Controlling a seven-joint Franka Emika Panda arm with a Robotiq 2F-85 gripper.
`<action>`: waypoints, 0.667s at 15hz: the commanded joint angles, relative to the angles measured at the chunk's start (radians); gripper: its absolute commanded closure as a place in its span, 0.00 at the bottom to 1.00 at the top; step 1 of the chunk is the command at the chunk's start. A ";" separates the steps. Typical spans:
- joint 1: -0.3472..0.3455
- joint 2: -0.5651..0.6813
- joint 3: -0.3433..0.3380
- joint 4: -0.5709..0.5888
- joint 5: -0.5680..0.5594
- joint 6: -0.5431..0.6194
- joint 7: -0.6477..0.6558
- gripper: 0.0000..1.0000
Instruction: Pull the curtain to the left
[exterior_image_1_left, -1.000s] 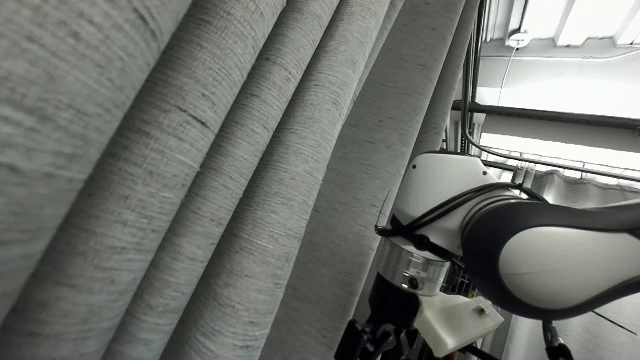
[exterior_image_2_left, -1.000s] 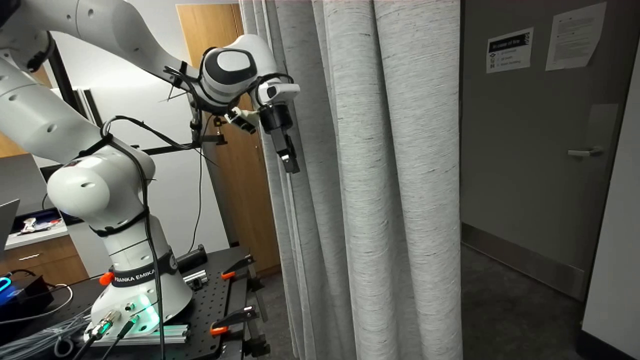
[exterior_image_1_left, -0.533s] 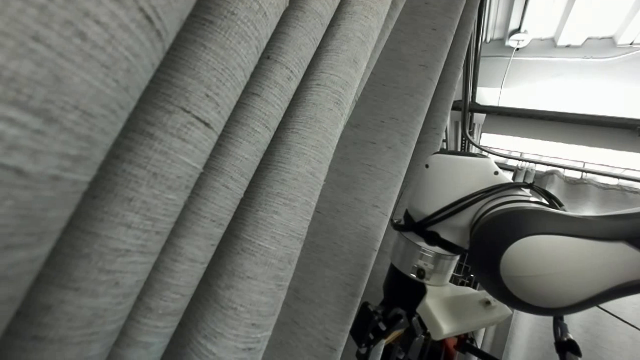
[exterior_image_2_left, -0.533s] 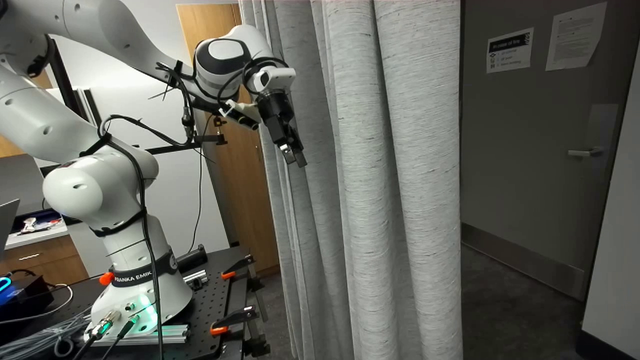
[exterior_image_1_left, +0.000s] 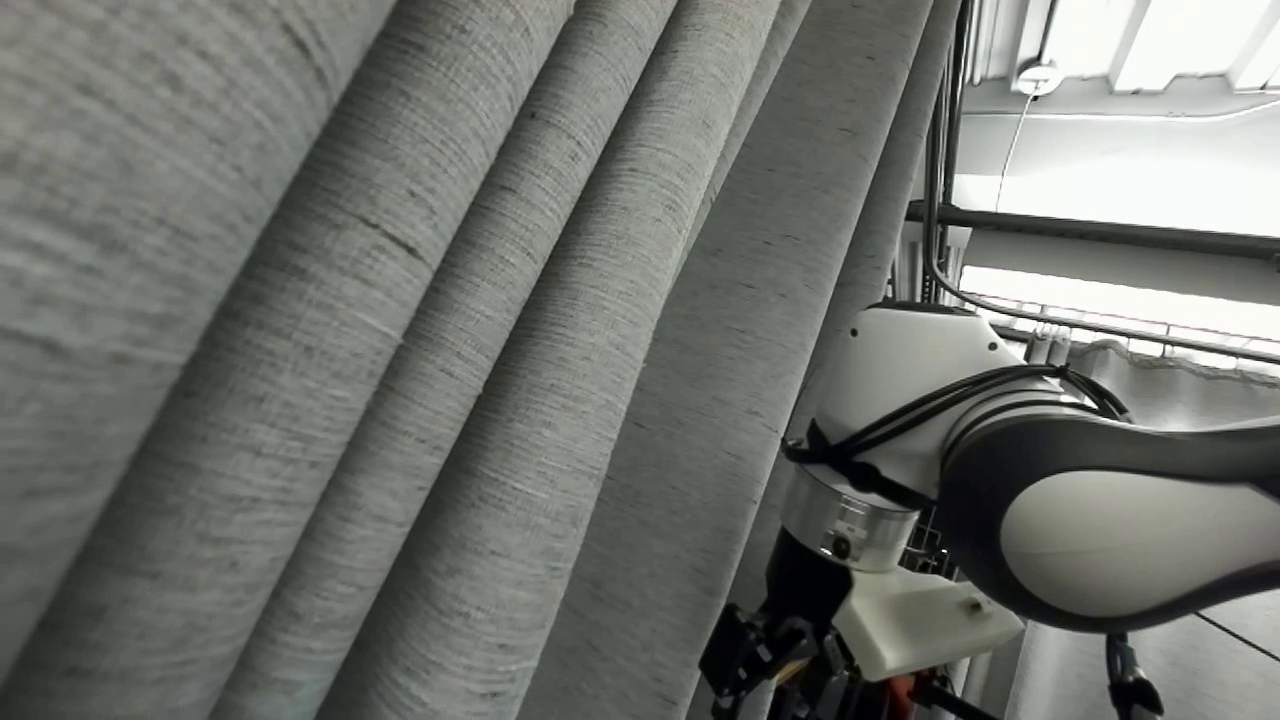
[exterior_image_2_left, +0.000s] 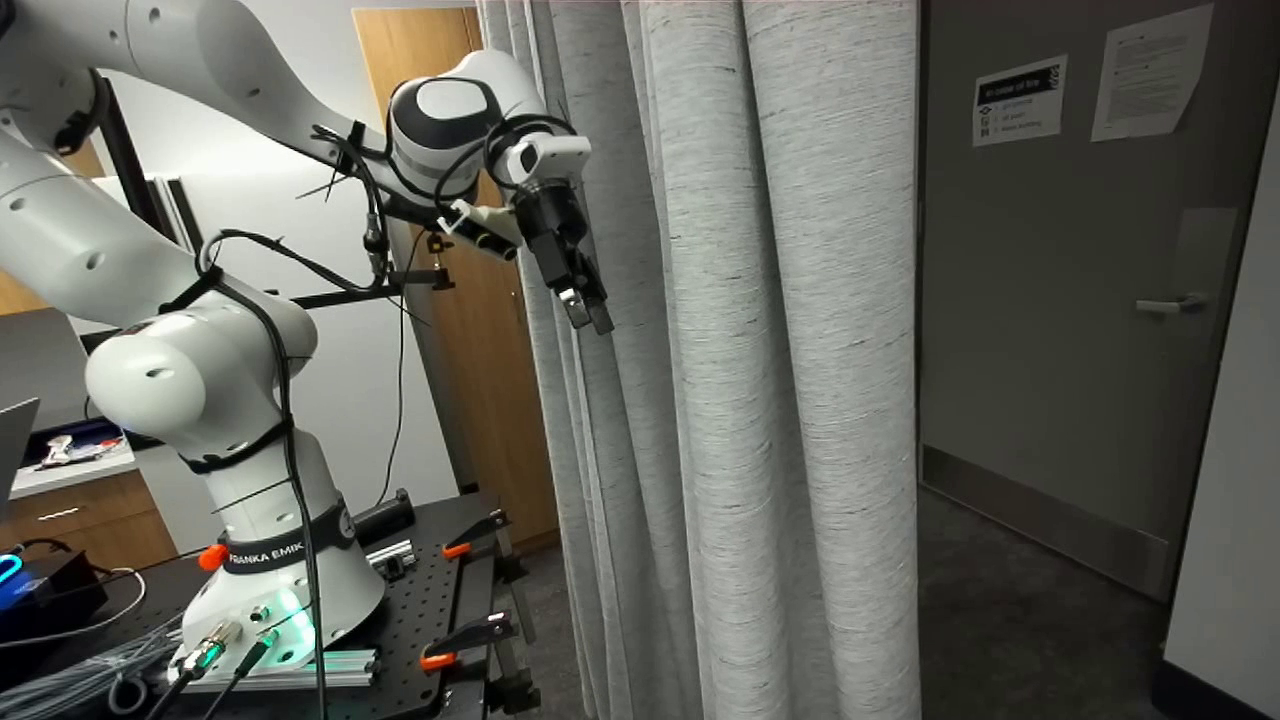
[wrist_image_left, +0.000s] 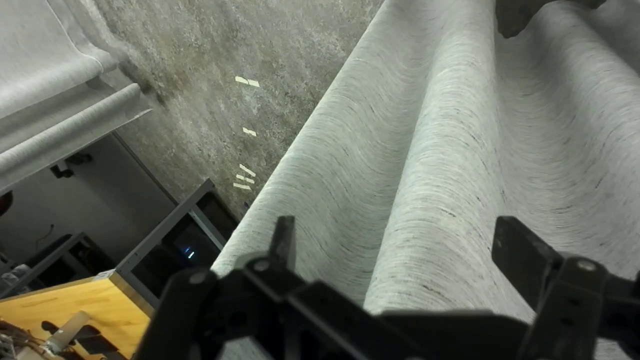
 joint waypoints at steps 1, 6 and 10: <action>0.003 0.001 -0.002 0.001 -0.001 -0.002 0.001 0.00; 0.003 0.000 -0.002 0.001 -0.001 -0.002 0.001 0.00; 0.002 0.030 -0.040 0.002 -0.008 0.060 -0.055 0.00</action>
